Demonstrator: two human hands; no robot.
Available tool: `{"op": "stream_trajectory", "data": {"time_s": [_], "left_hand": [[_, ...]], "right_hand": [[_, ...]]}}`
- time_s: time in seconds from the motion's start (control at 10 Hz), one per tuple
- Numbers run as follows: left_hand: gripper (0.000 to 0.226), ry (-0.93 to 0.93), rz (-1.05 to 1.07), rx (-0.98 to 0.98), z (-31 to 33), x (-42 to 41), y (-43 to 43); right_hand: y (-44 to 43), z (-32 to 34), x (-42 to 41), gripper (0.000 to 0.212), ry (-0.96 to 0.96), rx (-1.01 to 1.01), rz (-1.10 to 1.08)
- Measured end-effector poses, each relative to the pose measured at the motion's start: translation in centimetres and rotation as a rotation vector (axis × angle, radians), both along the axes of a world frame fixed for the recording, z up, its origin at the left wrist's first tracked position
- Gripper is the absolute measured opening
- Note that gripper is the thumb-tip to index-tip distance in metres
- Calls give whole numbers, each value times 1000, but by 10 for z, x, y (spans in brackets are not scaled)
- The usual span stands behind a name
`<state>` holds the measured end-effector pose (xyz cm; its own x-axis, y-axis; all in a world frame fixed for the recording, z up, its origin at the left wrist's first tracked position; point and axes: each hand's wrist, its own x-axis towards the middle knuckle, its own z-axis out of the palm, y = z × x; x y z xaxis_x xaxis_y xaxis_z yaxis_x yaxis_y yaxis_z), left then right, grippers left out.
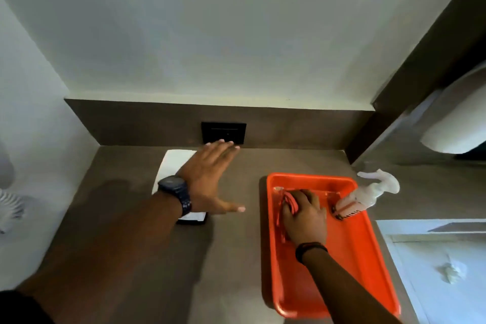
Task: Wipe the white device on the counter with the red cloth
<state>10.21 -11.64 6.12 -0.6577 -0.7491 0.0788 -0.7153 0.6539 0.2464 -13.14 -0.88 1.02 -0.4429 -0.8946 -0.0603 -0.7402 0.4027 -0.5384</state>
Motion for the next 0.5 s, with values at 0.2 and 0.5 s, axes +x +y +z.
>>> {"op": "stream_trajectory", "data": {"time_s": [0.2,0.5], "left_hand": [[133,-103,-143,144,-60,-79,57],[138,-189,-114,302,-75,-91,80]], "right_hand": [[42,-39,-19,47,213,283,203],[50,-36,-28,73,152,196,274]]}}
